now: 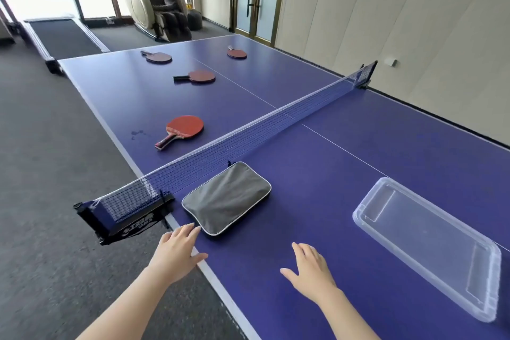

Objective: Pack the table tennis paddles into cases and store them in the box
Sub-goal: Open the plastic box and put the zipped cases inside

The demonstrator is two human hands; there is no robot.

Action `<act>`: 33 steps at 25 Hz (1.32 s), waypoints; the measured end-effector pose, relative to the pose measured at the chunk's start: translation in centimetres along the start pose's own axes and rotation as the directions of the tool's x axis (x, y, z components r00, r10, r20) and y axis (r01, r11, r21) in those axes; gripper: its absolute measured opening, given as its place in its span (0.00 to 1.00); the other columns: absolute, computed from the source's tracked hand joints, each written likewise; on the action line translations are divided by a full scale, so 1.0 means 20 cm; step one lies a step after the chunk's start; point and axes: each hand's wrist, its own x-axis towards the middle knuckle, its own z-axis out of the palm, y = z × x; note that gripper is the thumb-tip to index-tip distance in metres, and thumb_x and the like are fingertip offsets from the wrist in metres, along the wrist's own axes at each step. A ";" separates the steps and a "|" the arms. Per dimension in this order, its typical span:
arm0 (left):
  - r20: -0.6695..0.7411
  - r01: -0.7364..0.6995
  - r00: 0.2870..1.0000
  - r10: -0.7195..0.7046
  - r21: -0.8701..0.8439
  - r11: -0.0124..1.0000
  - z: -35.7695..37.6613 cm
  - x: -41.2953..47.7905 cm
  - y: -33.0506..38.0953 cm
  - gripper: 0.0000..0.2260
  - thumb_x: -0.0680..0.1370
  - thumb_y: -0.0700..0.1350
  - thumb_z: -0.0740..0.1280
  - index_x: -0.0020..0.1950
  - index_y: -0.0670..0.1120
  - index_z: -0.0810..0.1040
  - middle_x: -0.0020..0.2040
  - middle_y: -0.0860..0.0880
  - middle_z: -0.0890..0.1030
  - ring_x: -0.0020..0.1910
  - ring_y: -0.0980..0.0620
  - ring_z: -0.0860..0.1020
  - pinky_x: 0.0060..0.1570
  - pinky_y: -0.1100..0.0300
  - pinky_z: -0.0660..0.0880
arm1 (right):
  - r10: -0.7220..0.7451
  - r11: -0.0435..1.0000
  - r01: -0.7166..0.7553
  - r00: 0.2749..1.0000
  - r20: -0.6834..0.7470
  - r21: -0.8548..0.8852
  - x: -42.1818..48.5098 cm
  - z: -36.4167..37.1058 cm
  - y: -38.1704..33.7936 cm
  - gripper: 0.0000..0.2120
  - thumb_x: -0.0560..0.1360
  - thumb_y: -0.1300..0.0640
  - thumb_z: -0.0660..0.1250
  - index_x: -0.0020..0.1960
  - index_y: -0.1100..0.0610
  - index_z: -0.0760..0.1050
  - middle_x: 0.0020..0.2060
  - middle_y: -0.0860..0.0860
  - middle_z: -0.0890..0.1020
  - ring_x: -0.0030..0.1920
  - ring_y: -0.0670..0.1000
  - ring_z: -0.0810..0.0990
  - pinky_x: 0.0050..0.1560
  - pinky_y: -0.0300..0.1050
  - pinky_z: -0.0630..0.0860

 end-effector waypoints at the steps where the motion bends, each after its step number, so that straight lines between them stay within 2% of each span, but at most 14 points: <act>1: 0.005 -0.003 1.000 0.003 -0.002 1.000 -0.04 0.03 -0.09 0.34 0.71 0.61 0.71 0.71 0.46 0.71 0.70 0.48 0.73 0.69 0.48 0.72 0.63 0.50 0.69 | 0.018 1.000 -0.018 1.000 -0.001 0.004 0.03 0.01 -0.09 0.34 0.79 0.40 0.55 0.78 0.56 0.49 0.76 0.51 0.57 0.76 0.51 0.54 0.75 0.46 0.54; 3: 0.043 -0.029 0.999 0.030 -0.010 1.000 -0.08 0.10 -0.25 0.34 0.76 0.61 0.63 0.77 0.48 0.59 0.76 0.50 0.61 0.75 0.51 0.60 0.69 0.52 0.61 | 0.065 0.998 -0.065 0.998 -0.005 0.009 0.09 0.04 -0.24 0.34 0.79 0.39 0.55 0.78 0.56 0.49 0.75 0.50 0.58 0.75 0.51 0.55 0.73 0.46 0.56; 5: 0.068 -0.048 0.997 0.048 -0.004 0.999 -0.11 0.18 -0.37 0.34 0.78 0.61 0.60 0.78 0.48 0.54 0.78 0.51 0.57 0.76 0.51 0.56 0.70 0.51 0.61 | 0.107 0.994 -0.107 0.994 -0.009 0.012 0.13 0.05 -0.34 0.35 0.79 0.38 0.55 0.77 0.56 0.50 0.75 0.50 0.59 0.75 0.51 0.56 0.72 0.46 0.58; 9: 0.104 -0.096 0.990 0.100 -0.040 0.995 -0.14 0.33 -0.48 0.33 0.78 0.61 0.61 0.78 0.48 0.54 0.77 0.51 0.58 0.75 0.50 0.58 0.68 0.50 0.64 | 0.187 0.981 -0.187 0.982 0.004 0.057 0.20 0.06 -0.51 0.35 0.78 0.38 0.55 0.77 0.57 0.51 0.74 0.51 0.60 0.74 0.52 0.57 0.70 0.46 0.60; 14: 0.125 -0.183 0.973 0.194 -0.095 0.979 -0.14 0.59 -0.42 0.33 0.78 0.61 0.62 0.77 0.48 0.56 0.76 0.50 0.59 0.74 0.48 0.60 0.68 0.50 0.64 | 0.265 0.954 -0.266 0.964 0.032 0.135 0.37 0.06 -0.57 0.35 0.78 0.38 0.56 0.77 0.57 0.52 0.74 0.51 0.60 0.73 0.52 0.59 0.68 0.46 0.62; 19: 0.214 -0.154 0.959 0.183 -0.146 0.977 -0.10 0.91 -0.36 0.35 0.77 0.61 0.62 0.78 0.48 0.52 0.77 0.50 0.58 0.74 0.48 0.59 0.69 0.48 0.63 | 0.335 0.874 -0.337 0.940 0.070 0.350 0.64 0.09 -0.57 0.36 0.77 0.38 0.58 0.77 0.57 0.51 0.73 0.51 0.61 0.73 0.52 0.59 0.68 0.48 0.62; 23: 0.314 -0.050 0.943 0.112 -0.200 0.979 -0.04 1.12 -0.32 0.38 0.76 0.63 0.62 0.79 0.49 0.49 0.76 0.51 0.58 0.73 0.47 0.61 0.67 0.49 0.66 | 0.419 0.715 -0.401 0.902 0.108 0.572 0.81 0.10 -0.58 0.38 0.76 0.40 0.62 0.76 0.58 0.52 0.73 0.53 0.62 0.73 0.54 0.59 0.70 0.49 0.62; 27: 0.427 0.046 0.900 0.091 -0.301 0.952 0.02 1.26 -0.28 0.42 0.73 0.66 0.64 0.79 0.51 0.49 0.75 0.50 0.60 0.73 0.48 0.63 0.66 0.49 0.67 | 0.529 0.461 -0.463 0.828 0.185 0.757 0.89 0.12 -0.60 0.41 0.73 0.41 0.67 0.76 0.58 0.53 0.72 0.53 0.63 0.73 0.53 0.60 0.70 0.48 0.62; 33: 0.517 0.241 0.855 0.038 -0.461 0.854 0.11 1.42 -0.28 0.41 0.70 0.61 0.72 0.76 0.46 0.59 0.70 0.45 0.65 0.69 0.46 0.66 0.66 0.53 0.66 | 0.642 0.122 -0.480 0.706 0.300 0.869 0.98 0.13 -0.69 0.43 0.70 0.45 0.73 0.76 0.57 0.54 0.71 0.53 0.63 0.71 0.52 0.64 0.69 0.48 0.65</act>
